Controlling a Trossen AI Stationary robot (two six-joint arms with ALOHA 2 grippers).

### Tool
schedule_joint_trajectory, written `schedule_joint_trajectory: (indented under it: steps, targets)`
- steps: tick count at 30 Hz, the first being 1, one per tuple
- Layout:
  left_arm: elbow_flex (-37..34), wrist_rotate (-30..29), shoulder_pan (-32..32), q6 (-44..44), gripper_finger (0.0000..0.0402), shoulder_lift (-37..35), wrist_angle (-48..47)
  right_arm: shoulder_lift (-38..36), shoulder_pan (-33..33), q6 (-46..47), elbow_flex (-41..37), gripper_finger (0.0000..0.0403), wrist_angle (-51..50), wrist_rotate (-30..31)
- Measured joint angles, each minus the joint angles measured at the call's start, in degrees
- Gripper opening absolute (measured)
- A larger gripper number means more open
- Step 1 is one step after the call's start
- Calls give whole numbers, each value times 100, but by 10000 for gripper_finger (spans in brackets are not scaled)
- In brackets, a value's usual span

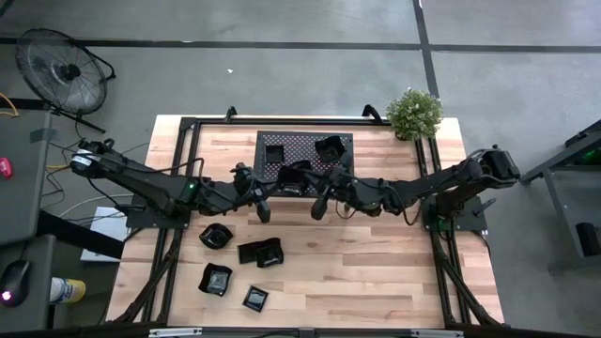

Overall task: Pick & Place Mini shaped plates
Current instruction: Stack the black leaf-shaped plate on top of the black leaf-shaped plates on the shelf

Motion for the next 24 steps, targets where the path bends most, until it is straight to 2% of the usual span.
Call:
schedule_joint_trajectory:
  steps: [8,14,19,24]
  targets:
    - [9,103,-4,19,1,1,103,28,0,339,0,131,-78,-703]
    - [8,79,-4,19,0,2,67,26,-36,622,2,195,155,-895]
    - [9,79,-3,24,0,-4,56,-121,-50,680,2,221,197,-996]
    - [9,93,-2,21,0,-24,35,-502,-111,538,2,223,100,-801]
